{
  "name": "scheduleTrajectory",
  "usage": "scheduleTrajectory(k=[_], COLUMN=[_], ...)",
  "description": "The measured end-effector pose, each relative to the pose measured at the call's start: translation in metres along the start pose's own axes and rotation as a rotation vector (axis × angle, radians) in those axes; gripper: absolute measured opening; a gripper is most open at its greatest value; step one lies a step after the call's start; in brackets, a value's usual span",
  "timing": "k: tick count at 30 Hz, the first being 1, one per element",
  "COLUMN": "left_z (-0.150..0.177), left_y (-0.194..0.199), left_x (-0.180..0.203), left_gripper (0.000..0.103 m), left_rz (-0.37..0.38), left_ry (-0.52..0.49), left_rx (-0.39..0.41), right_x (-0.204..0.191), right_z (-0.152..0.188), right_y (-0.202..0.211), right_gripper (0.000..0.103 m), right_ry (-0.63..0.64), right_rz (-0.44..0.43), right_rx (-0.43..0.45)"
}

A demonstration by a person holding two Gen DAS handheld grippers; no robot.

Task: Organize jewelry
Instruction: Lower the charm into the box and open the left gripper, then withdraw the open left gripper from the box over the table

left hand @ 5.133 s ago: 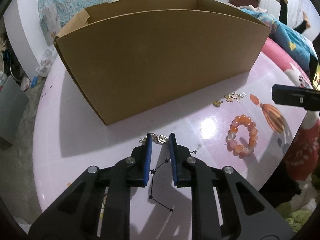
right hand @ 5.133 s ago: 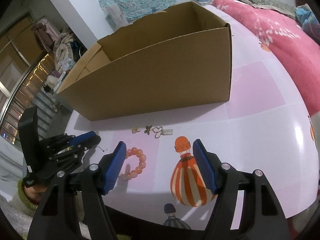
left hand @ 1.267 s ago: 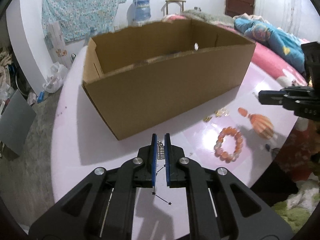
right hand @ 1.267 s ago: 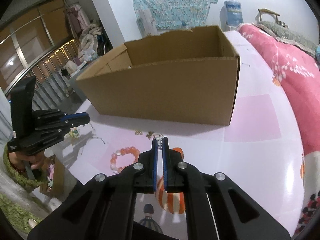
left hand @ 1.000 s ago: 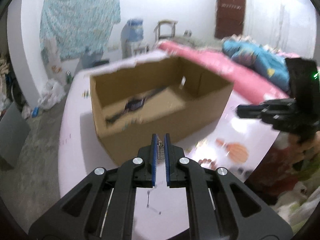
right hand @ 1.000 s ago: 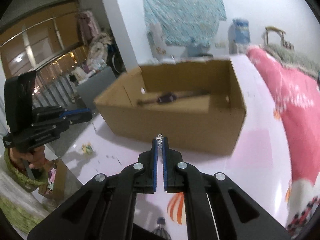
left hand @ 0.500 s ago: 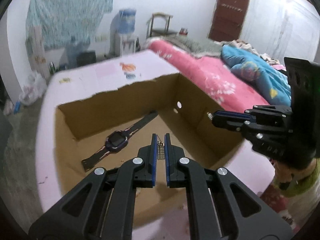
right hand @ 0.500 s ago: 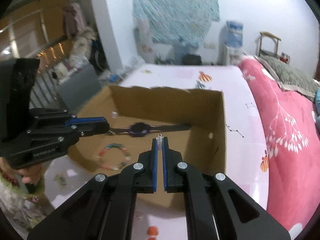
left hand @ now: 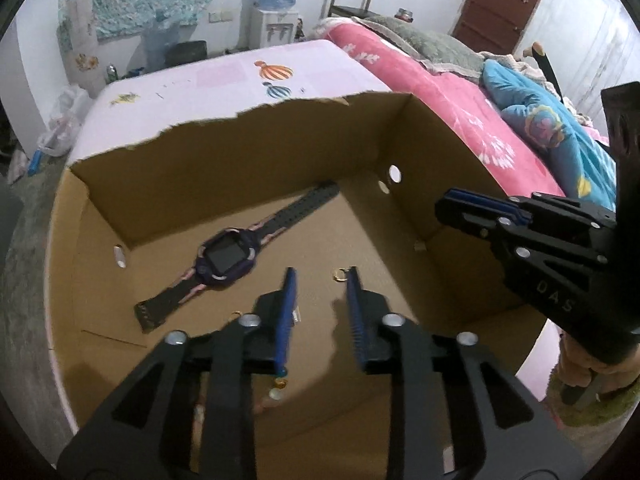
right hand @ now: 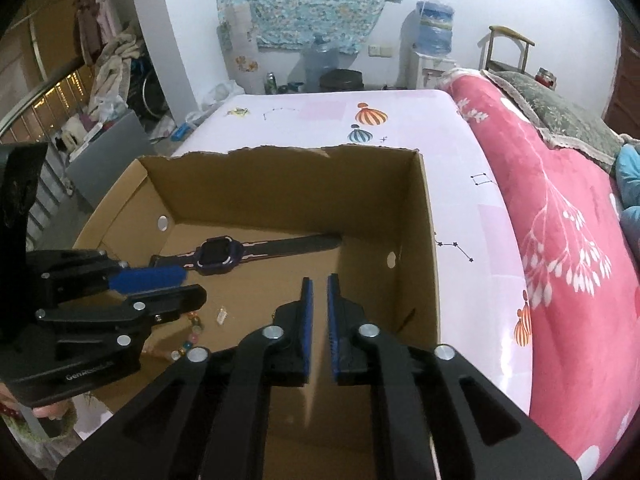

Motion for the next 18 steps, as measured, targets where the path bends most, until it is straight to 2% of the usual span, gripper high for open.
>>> scheduleTrajectory(k=[1,9,12,18], left_z=[-0.001,0.001,0.006,0.026], left_y=[0.002,0.03,0.049,0.098], left_x=[0.0,0.002,0.005,0.013], left_gripper=[0.033,0.056,0.066,0.077], left_rz=[-0.006,-0.036,-0.045,-0.052], left_ry=[-0.003,-0.005,-0.017,-0.046], left_rx=[0.006,0.065,0.104,0.2], right_x=[-0.001,-0.002,-0.003,-0.008], right_z=[0.0,0.001,0.003,0.013], right_y=[0.003,0.033,0.053,0.092], right_gripper=[0.019,0.036,0.047,0.06], right_ry=[-0.003,-0.026,-0.045,-0.072], right_rz=[0.001,-0.009,-0.031,-0.082], right_rx=[0.005,0.074,0.114,0.185])
Point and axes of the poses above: each gripper's, at about its wrist camera, not at the fingertips, and y roughly against the way its jaws point, x to its right, z to its underside, the point moved 2 cm from there along -y, roughly the way its jaws point, and after that the axes turned 5 degrees about -y, right-handed, at the moved point
